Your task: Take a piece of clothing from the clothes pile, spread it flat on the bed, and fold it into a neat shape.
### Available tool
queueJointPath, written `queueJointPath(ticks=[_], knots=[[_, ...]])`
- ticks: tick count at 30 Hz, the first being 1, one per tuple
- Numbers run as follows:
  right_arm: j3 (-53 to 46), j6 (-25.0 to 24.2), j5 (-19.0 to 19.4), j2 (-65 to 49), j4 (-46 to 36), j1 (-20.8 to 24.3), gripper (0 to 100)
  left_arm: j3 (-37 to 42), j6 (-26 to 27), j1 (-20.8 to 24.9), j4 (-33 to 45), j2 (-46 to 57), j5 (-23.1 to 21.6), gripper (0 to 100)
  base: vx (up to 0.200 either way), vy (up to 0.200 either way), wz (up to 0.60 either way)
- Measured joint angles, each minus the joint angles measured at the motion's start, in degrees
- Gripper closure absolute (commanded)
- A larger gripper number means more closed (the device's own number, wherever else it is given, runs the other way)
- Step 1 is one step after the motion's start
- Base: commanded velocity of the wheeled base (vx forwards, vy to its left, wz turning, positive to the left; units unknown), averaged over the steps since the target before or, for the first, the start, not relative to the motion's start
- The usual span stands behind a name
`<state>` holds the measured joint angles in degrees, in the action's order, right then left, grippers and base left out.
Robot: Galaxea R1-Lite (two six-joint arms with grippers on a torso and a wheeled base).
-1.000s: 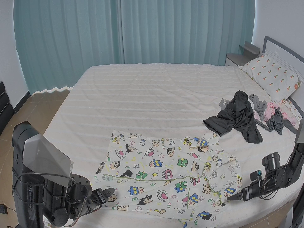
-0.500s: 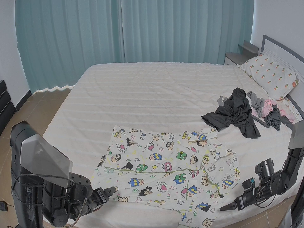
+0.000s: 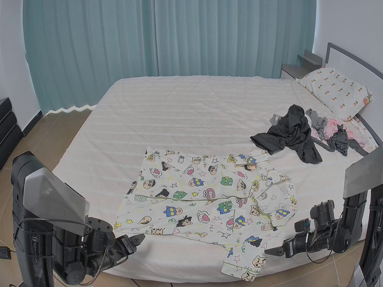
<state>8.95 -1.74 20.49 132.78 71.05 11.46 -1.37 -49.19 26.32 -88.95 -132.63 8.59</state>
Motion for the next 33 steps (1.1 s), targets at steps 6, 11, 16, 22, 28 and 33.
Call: queueJointPath(ticks=[6, 11, 16, 22, 28, 33], knots=[[-0.38, -5.36, -1.65, 5.47, 10.0, 3.0, 0, -0.41, -0.11, -0.57, 0.0, 0.27, 0.22, 0, 0.0, 0.0, 0.0], [-0.57, -5.67, -1.56, 7.77, 10.35, 4.17, 0, -0.74, -0.05, -0.94, -0.02, 0.44, 0.29, 0, 0.0, 0.0, 0.0], [-0.68, -5.78, -2.1, 8.64, 11.36, 4.47, 0, -0.84, -0.02, -1.07, -0.02, 0.49, 0.66, 0, 0.0, 0.0, 0.0], [-1.07, -5.72, -2.4, 9.06, 14.15, 2.95, 0, -1.17, 0.0, -1.13, -0.02, 0.44, 1.78, 0, 0.0, 0.0, 0.0], [-0.09, -5.29, -2.4, 9.39, 15.58, -0.2, 0, -1.27, -0.02, -1.18, -0.02, 0.44, 1.91, 0, 0.0, 0.0, 0.0], [1.77, -2.11, -2.27, 11.63, 15.74, -1.35, 0, -1.41, 0.0, -1.24, -0.02, 0.41, 1.94, 0, 0.0, 0.0, 0.0]])
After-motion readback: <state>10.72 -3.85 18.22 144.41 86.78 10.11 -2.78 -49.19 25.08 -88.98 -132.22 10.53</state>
